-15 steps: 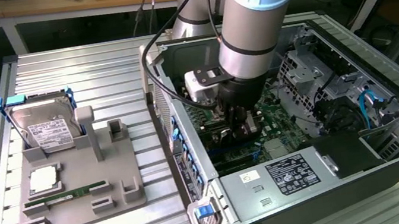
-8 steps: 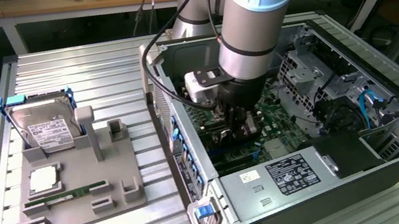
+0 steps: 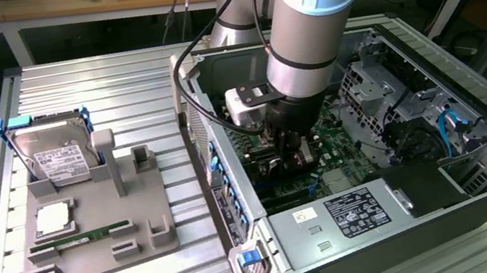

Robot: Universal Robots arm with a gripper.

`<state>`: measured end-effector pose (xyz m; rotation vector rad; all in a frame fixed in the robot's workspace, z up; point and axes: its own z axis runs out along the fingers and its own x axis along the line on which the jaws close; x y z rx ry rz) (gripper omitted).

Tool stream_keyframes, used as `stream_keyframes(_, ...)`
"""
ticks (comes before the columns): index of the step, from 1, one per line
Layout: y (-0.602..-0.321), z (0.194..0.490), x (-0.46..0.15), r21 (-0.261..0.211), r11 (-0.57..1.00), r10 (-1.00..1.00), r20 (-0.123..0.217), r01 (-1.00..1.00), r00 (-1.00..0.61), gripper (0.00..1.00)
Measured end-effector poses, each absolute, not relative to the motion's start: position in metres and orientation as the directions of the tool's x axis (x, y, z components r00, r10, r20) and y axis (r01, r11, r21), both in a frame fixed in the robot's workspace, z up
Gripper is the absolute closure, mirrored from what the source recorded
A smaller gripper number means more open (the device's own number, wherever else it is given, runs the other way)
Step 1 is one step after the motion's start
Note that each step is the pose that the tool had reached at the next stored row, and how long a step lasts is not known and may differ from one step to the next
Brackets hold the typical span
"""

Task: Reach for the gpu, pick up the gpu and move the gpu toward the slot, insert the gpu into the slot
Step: 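Insert the gpu into the slot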

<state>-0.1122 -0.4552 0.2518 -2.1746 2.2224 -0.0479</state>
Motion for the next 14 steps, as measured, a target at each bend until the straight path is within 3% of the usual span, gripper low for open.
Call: stream_keyframes(14, -0.4552, 0.2431, -0.1145, -0.044, 0.022, -1.0, -0.001, -0.999, -0.022, 0.73)
